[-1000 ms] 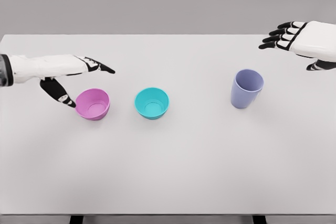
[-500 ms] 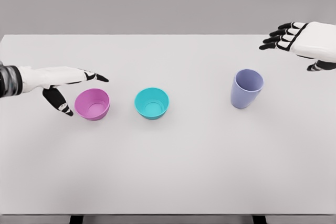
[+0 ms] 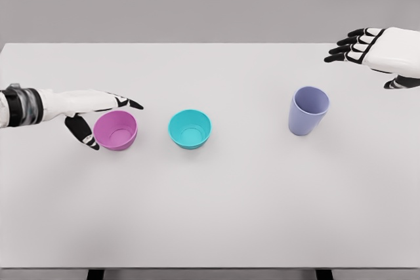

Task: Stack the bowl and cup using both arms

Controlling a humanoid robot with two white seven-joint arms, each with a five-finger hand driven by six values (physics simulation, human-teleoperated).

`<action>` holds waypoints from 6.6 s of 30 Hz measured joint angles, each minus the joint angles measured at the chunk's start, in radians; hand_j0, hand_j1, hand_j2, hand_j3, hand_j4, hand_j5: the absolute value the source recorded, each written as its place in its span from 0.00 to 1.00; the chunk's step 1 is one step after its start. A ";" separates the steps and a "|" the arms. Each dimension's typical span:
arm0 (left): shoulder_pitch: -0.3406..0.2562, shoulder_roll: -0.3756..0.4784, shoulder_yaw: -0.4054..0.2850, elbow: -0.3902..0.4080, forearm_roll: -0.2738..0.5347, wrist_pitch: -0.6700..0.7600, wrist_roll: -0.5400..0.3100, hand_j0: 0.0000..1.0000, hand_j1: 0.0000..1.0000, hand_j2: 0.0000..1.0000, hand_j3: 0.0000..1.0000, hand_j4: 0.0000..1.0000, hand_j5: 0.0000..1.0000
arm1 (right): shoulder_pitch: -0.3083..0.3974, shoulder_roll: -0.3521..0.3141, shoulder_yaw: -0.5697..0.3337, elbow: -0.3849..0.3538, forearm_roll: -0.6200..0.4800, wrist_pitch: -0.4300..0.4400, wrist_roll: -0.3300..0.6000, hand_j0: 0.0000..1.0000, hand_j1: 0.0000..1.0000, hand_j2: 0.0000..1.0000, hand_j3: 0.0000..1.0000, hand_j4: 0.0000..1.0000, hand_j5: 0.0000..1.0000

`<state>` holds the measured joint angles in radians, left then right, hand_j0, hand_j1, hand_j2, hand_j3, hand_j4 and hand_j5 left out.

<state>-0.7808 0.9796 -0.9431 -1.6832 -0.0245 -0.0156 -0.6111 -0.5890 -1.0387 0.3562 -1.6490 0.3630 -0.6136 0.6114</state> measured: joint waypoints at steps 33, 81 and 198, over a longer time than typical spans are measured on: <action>0.015 -0.063 -0.031 0.044 -0.068 0.013 0.000 1.00 1.00 1.00 1.00 1.00 1.00 | 0.002 0.000 0.001 0.000 0.000 0.000 0.000 1.00 1.00 1.00 1.00 1.00 1.00; -0.051 -0.040 -0.013 -0.061 -0.072 -0.010 0.000 0.67 0.67 0.67 0.67 0.67 0.67 | 0.002 0.000 0.002 0.000 0.000 0.000 0.000 1.00 1.00 1.00 1.00 1.00 1.00; -0.097 -0.305 0.022 -0.006 -0.191 -0.186 0.000 1.00 1.00 1.00 1.00 1.00 1.00 | -0.012 -0.003 0.009 -0.068 -0.042 0.001 0.000 1.00 1.00 1.00 1.00 1.00 1.00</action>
<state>-0.8774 0.6743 -0.9207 -1.6891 -0.2157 -0.2012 -0.6114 -0.6013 -1.0416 0.3648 -1.7171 0.3209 -0.6125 0.6111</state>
